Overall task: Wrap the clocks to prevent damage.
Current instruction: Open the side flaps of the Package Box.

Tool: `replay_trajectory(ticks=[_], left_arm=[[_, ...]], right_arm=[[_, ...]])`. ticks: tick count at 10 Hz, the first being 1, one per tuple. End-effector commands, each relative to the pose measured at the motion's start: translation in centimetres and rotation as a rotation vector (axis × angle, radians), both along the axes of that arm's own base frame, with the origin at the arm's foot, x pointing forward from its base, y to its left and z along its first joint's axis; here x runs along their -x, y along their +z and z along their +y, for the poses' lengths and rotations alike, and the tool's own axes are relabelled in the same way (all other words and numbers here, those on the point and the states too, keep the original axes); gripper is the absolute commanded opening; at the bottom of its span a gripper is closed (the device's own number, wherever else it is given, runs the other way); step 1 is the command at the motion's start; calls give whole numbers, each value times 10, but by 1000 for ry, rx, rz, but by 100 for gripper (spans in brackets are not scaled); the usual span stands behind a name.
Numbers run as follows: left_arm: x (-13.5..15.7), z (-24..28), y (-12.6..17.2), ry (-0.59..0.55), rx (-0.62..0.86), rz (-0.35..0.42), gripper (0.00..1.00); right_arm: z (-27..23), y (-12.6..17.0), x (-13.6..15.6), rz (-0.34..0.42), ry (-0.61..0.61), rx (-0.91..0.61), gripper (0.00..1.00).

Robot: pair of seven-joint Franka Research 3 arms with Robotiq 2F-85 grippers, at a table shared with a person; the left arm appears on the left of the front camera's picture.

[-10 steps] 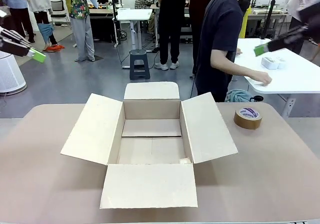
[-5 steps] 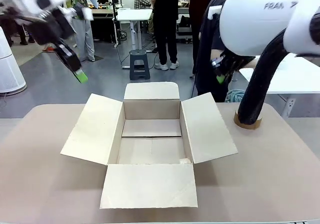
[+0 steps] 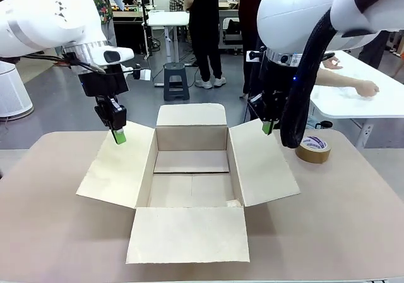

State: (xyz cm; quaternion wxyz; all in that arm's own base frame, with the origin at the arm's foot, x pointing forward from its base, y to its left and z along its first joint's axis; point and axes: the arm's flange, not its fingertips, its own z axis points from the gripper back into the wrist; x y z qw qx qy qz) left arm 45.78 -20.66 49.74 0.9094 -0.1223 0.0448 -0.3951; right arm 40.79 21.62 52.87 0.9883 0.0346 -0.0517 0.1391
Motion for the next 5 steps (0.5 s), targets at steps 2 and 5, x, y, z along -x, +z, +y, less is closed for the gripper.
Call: replay_trajectory(ticks=[2,5], left_arm=[[0,0,0,0,0,0,0],[0,1,1,1,-1,-2,0]], right_arm=[[0,0,0,0,0,0,1],[0,0,0,0,0,0,1]])
